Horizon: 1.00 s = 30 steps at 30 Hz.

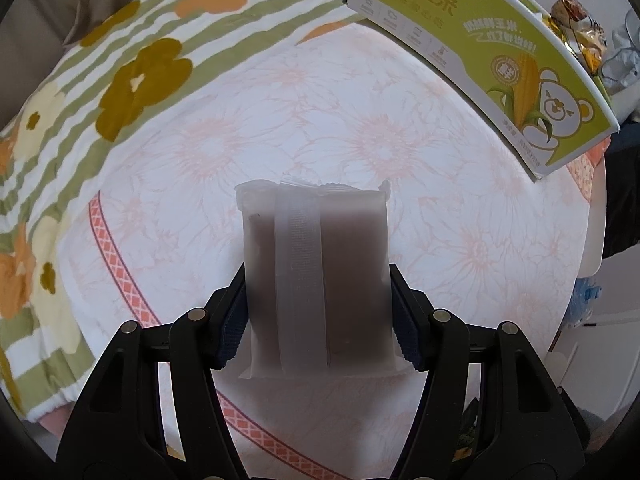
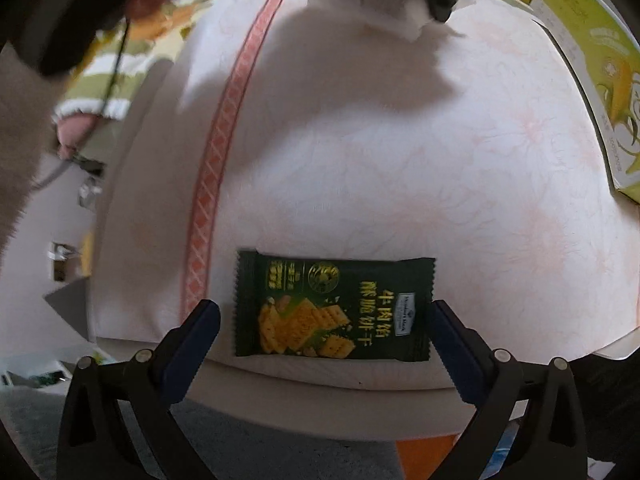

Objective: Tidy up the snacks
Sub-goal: 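Grasp the white translucent packet with left tool while right tool grasps green cracker packet, then carry white packet into the box and open left tool while right tool drops green packet in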

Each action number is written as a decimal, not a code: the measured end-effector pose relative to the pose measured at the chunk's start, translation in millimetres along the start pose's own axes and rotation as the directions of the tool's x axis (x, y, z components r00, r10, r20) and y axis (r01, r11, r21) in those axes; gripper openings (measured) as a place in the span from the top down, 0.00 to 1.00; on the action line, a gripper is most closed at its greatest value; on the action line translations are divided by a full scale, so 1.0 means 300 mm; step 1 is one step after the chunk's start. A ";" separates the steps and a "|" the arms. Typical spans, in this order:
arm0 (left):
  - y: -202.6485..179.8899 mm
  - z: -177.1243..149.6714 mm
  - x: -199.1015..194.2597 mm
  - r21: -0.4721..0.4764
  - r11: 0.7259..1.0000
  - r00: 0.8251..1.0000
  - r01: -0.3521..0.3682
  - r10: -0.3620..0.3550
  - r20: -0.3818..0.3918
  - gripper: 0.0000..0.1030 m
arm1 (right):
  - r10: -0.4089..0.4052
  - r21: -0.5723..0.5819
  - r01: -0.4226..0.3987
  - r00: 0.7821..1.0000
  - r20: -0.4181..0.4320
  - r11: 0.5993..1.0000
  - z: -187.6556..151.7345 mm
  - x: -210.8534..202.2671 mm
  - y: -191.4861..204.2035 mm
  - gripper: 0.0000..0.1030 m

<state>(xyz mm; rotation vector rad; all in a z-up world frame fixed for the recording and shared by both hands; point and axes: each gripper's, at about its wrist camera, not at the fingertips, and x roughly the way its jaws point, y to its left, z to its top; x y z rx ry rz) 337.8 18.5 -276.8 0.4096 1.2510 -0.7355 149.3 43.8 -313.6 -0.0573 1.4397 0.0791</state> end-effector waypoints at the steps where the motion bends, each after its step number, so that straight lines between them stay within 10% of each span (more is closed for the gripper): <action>1: 0.001 -0.002 -0.002 -0.001 1.000 1.000 0.001 -0.001 0.002 0.42 | -0.009 -0.009 0.009 1.000 0.012 1.000 -0.004 -0.001 0.000 0.01; 11: 0.000 0.003 0.012 -0.004 1.000 1.000 0.025 -0.025 0.004 0.42 | -0.011 0.068 0.008 0.999 0.047 0.998 -0.034 -0.001 -0.145 0.00; 18: -0.006 0.014 0.027 -0.006 0.999 0.999 0.038 -0.038 0.003 0.42 | -0.016 0.055 0.012 0.997 0.070 0.998 -0.063 0.035 0.002 0.01; 22: -0.003 0.012 0.026 -0.011 0.999 0.999 0.037 -0.036 0.005 0.42 | -0.008 0.050 0.001 0.991 0.137 0.999 -0.081 0.006 -0.003 0.28; 30: 0.018 0.003 0.010 -0.036 0.999 0.999 0.036 -0.035 0.013 0.42 | 0.020 0.051 -0.030 0.982 0.187 0.998 -0.091 -0.062 -0.027 0.41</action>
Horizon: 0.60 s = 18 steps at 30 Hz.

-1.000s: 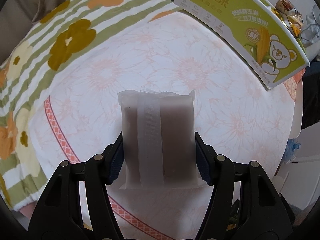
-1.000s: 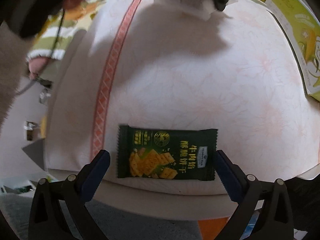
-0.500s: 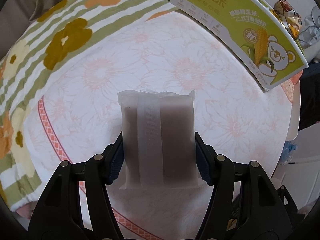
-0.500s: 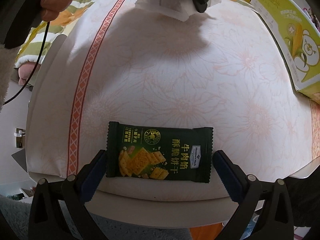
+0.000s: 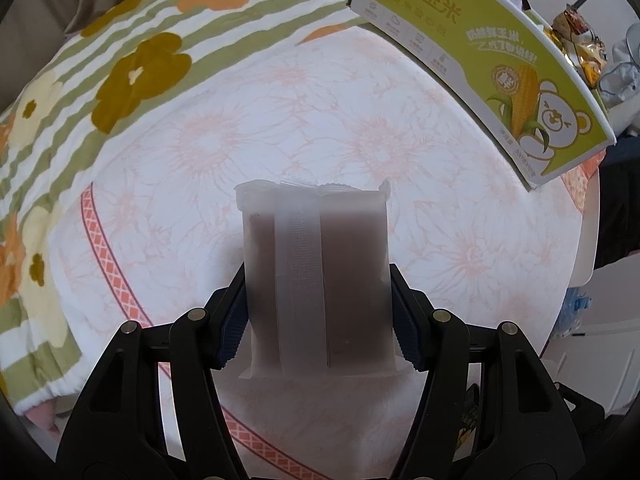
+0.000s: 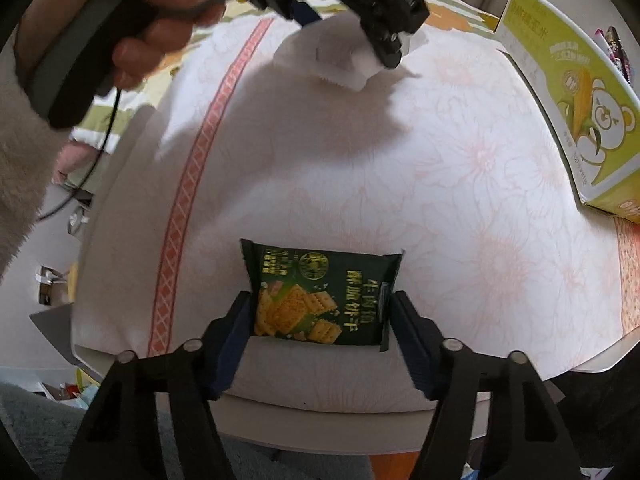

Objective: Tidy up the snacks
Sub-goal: 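Carry white packet into the box and open left tool while right tool drops green packet in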

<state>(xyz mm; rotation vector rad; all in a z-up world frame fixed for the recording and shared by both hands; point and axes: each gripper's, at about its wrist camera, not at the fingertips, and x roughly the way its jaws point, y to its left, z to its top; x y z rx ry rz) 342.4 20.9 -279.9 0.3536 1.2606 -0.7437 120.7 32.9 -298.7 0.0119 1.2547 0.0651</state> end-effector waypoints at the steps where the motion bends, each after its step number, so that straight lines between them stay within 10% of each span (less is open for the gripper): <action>1: 0.001 0.000 -0.006 -0.001 1.000 1.000 -0.001 0.001 0.003 0.42 | 0.006 0.006 -0.006 1.000 -0.004 1.000 -0.001 -0.001 -0.005 0.42; 18: -0.032 0.086 -0.263 0.012 1.000 0.994 -0.010 0.009 0.113 0.42 | -0.038 0.066 0.023 0.974 0.222 0.998 0.103 -0.337 -0.158 0.43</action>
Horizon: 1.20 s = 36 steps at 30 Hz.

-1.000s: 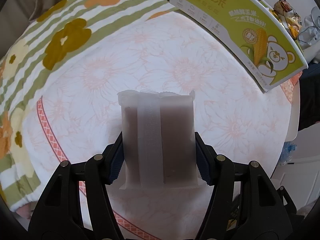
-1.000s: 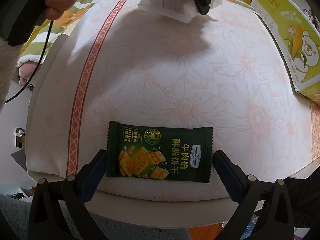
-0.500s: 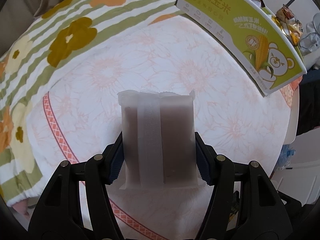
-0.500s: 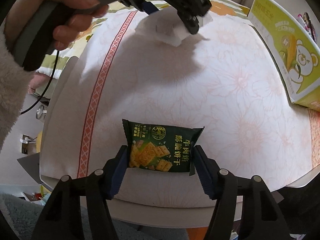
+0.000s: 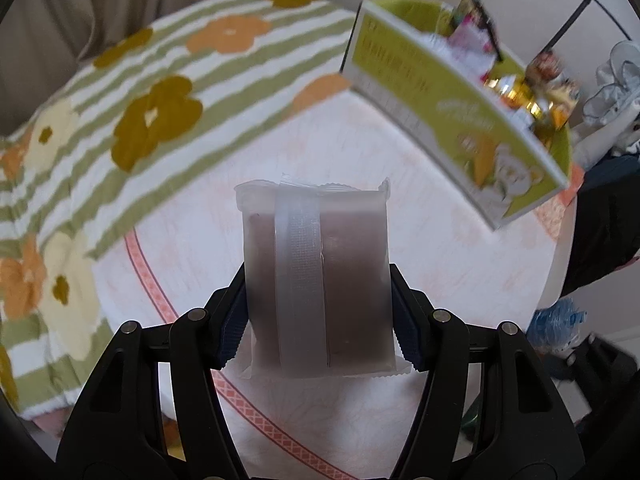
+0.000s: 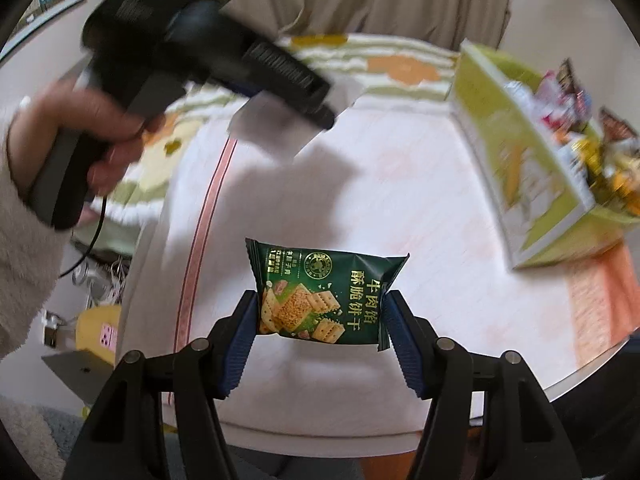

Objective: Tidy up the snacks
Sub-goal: 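Carry white packet into the box and open left tool while right tool drops green packet in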

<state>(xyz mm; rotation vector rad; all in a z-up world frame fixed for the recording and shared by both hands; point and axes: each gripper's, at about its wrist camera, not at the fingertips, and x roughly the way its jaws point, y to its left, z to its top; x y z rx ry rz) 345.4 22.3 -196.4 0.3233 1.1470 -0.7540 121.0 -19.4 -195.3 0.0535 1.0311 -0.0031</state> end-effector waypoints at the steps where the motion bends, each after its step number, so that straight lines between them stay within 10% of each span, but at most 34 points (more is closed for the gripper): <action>1: -0.013 0.028 -0.032 0.003 1.000 1.000 0.001 -0.001 0.019 0.42 | -0.003 0.008 0.002 1.000 0.017 1.000 0.018 -0.024 -0.023 0.43; 13: -0.244 0.292 -0.197 0.018 1.000 0.990 -0.023 0.020 0.138 0.42 | -0.011 0.036 0.004 0.983 0.184 0.999 0.233 -0.228 -0.450 0.43; 36: -0.657 0.552 0.182 -0.355 0.935 0.997 -0.018 0.043 0.064 0.31 | 0.212 -0.089 -0.199 0.961 0.176 0.976 0.564 -0.155 -1.137 0.43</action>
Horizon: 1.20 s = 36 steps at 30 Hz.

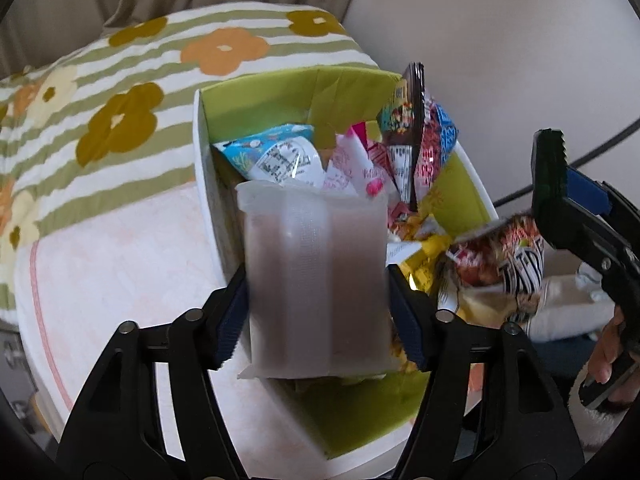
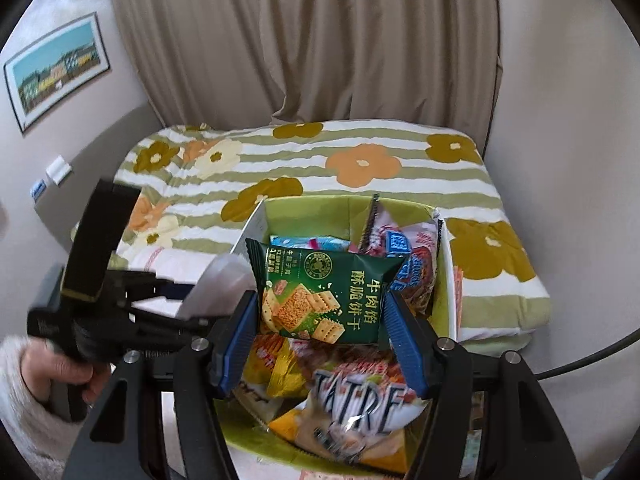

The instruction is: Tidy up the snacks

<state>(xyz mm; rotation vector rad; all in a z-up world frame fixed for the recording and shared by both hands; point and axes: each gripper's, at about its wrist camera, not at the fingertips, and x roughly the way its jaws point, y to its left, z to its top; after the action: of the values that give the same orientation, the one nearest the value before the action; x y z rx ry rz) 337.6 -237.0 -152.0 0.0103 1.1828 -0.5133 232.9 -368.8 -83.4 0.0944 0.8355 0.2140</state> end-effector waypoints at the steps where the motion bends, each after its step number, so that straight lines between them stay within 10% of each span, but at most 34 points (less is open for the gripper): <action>1: 0.000 0.003 -0.007 -0.004 1.000 1.000 0.005 -0.005 0.010 0.15 | 0.007 0.017 -0.007 1.000 0.004 1.000 0.003 0.000 -0.013 0.43; 3: 0.000 0.002 -0.040 -0.015 1.000 0.998 -0.004 0.005 0.061 0.01 | 0.019 0.034 -0.019 1.000 0.007 0.999 0.008 0.006 -0.027 0.43; 16: 0.054 -0.054 -0.198 -0.068 0.977 0.958 -0.204 0.213 0.190 0.01 | 0.063 0.024 -0.063 0.997 -0.034 0.998 0.041 0.077 -0.010 0.41; 22: 0.085 -0.092 -0.208 -0.116 0.963 0.949 -0.245 0.262 0.176 0.01 | 0.102 0.036 -0.100 0.993 -0.057 0.994 0.034 0.124 -0.005 0.01; 36: 0.098 -0.255 -0.393 -0.155 0.945 0.904 -0.286 0.320 0.284 0.01 | 0.013 0.039 -0.017 0.994 0.107 0.999 -0.025 -0.086 0.066 0.01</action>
<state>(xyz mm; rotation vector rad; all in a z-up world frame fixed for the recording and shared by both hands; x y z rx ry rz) 249.0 -145.8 -85.2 0.0200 0.8807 -0.1636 207.4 -355.4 -66.3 0.1485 0.7326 0.2050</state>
